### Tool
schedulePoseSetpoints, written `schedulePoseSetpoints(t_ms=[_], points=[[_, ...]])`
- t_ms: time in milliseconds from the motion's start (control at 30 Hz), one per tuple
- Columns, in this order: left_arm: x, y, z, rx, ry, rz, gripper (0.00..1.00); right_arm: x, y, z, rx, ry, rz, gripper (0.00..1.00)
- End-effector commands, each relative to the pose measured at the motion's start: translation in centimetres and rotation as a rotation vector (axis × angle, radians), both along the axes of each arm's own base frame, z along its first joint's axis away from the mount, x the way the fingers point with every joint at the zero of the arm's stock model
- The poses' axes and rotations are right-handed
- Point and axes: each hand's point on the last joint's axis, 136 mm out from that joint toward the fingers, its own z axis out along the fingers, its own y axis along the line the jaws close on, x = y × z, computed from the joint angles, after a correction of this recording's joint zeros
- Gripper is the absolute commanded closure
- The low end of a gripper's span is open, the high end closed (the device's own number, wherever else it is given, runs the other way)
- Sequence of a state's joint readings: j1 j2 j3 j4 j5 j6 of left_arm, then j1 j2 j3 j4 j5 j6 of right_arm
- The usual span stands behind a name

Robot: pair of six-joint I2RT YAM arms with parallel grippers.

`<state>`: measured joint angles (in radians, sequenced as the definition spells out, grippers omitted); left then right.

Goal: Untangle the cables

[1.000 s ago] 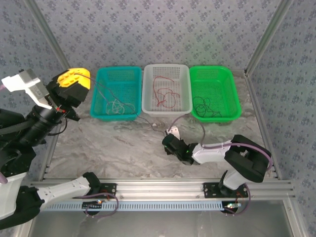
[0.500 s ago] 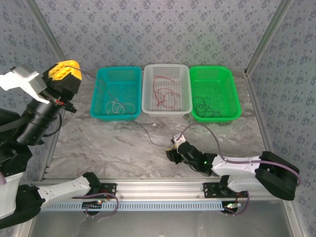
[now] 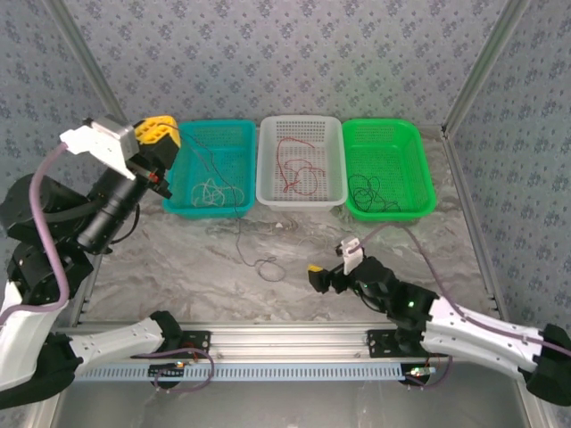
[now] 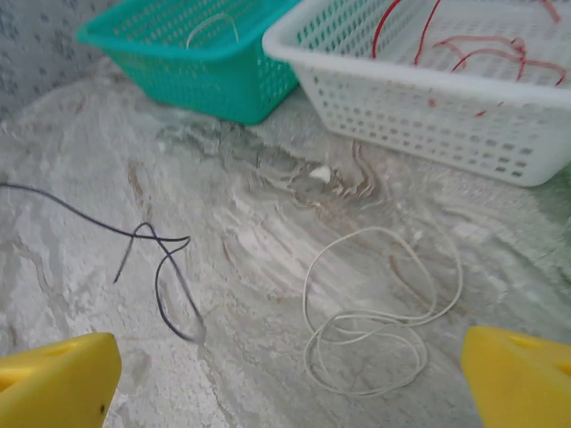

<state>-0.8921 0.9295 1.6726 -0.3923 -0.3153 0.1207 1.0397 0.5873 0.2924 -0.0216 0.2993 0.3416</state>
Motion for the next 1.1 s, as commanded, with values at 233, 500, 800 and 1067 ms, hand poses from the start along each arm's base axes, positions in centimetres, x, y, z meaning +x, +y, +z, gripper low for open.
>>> schedulePoseSetpoints(t_ms=[233, 500, 800, 1067], points=[[0.1, -0.8, 0.7, -0.061, -0.007, -0.041, 0.95, -0.2, -0.2, 1.6, -0.061, -0.036, 0.034, 0.0], [-0.1, -1.8, 1.8, -0.087, -0.016, -0.09, 0.95, 1.3, 7.0, 4.4, -0.023, -0.118, 0.169, 0.0], [-0.1, -2.5, 1.9, -0.098, -0.006, -0.122, 0.95, 1.7, 14.2, 9.9, -0.025, -0.295, 0.29, 0.0], [-0.2, -2.4, 1.7, -0.097, -0.008, -0.122, 0.95, 0.2, 16.7, 13.1, 0.053, -0.313, 0.432, 0.0]])
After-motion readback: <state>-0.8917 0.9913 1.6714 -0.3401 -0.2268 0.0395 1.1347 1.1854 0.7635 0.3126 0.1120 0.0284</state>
